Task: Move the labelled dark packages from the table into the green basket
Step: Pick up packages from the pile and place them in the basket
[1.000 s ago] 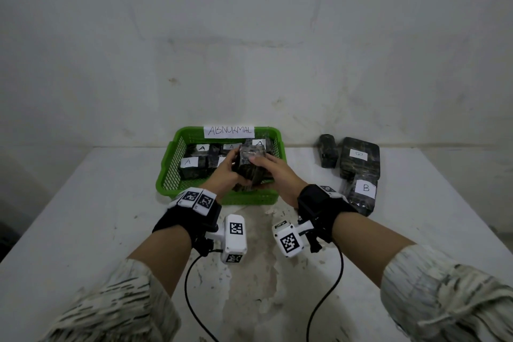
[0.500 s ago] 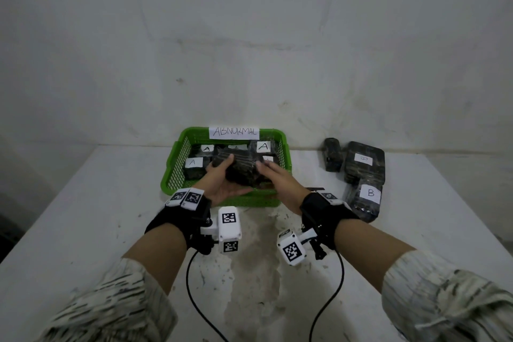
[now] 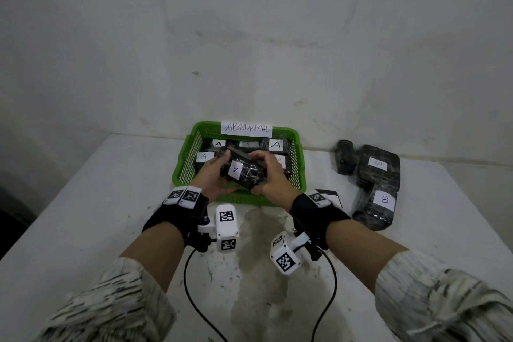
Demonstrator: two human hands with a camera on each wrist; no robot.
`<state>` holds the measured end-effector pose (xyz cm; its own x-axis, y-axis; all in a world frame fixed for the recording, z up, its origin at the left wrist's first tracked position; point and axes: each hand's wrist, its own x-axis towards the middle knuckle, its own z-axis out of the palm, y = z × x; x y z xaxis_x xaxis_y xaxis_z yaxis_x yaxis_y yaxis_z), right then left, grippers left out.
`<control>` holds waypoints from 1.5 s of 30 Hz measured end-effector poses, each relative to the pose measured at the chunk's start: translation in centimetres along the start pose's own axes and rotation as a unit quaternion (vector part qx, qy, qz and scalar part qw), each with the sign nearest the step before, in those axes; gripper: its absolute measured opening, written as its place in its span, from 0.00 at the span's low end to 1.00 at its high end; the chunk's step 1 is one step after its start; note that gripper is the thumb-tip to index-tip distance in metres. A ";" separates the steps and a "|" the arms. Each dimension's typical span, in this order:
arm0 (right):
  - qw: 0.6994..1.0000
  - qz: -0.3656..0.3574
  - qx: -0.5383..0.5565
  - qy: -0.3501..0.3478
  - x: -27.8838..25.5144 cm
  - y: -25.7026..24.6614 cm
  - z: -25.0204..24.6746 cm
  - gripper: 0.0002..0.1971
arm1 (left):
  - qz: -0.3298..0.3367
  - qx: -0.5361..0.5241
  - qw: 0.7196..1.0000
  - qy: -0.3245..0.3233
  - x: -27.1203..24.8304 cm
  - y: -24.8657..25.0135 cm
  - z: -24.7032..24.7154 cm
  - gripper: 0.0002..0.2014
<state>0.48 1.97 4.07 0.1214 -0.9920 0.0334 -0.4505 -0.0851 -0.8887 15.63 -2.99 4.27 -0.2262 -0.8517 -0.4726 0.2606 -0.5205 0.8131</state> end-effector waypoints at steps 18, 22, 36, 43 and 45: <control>0.876 0.253 0.405 0.063 6.0 -2.2 3.8 0.24 | 0.168 0.311 0.929 0.110 2.5 2.6 -5.1 0.17; 0.835 0.300 0.433 0.155 7.6 -1.7 4.6 0.25 | 0.048 0.380 0.870 0.312 3.7 1.4 -7.9 0.27; 0.916 0.382 0.125 0.022 10.6 0.4 7.3 0.25 | -0.025 0.329 0.906 0.265 7.1 -1.2 -10.4 0.20; 0.941 0.329 0.007 -0.076 10.8 0.9 6.9 0.10 | -0.030 0.342 0.891 0.295 6.3 -1.0 -9.6 0.24; 0.946 0.322 0.008 -0.029 10.6 0.8 6.5 0.06 | -0.028 0.370 0.855 0.362 6.0 -1.0 -8.8 0.21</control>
<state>7.16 -8.03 0.76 -0.1242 -0.8311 -0.5420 -0.4335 0.5368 -0.7238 22.32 -8.12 -2.34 0.4909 -0.7809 -0.3863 -0.4570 -0.6083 0.6489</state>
